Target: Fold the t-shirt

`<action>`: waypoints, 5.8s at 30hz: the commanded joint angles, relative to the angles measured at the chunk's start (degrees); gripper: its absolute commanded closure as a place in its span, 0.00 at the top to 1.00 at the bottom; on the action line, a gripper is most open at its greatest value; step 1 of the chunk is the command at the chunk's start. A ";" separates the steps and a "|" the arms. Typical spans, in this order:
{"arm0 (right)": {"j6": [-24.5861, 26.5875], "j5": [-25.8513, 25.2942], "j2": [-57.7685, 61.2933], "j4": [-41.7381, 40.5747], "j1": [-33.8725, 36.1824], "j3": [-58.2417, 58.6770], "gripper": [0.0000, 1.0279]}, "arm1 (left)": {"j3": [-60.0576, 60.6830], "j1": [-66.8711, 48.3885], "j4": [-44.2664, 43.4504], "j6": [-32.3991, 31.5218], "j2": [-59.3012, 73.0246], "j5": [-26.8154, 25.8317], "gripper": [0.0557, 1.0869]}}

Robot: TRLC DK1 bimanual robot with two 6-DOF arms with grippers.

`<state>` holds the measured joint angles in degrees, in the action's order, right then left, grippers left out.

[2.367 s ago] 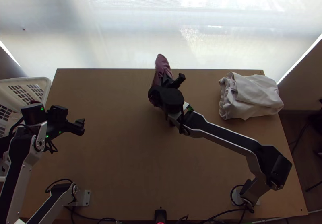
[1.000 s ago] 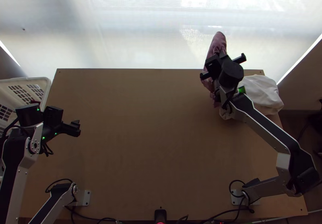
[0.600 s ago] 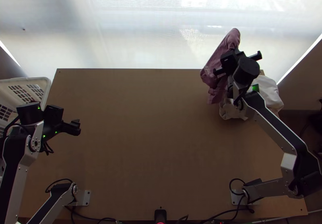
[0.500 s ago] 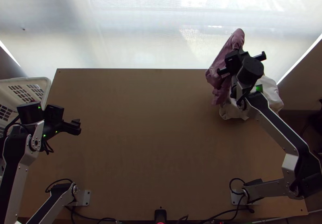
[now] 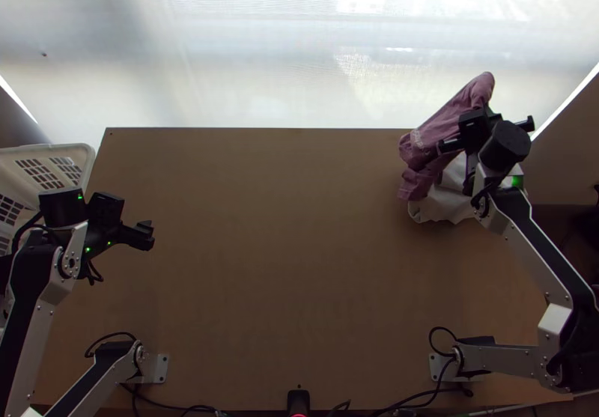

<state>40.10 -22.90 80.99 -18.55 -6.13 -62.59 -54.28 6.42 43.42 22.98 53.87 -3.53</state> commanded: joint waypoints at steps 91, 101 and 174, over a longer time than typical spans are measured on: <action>-1.51 20.35 -3.38 -0.35 12.46 18.47 0.03 | 7.00 -3.43 5.80 0.40 -13.09 6.08 0.95; -2.57 20.87 13.14 -1.76 8.77 15.65 0.02 | 6.82 -0.44 7.73 2.15 -13.09 6.08 0.95; -15.05 -3.82 -75.98 23.03 -13.64 57.14 0.95 | 49.71 -13.09 -37.88 -7.69 -52.37 2.74 0.95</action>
<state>31.46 -27.88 8.25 -4.78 -19.40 -6.35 -11.25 -3.49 8.10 15.42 6.15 -0.86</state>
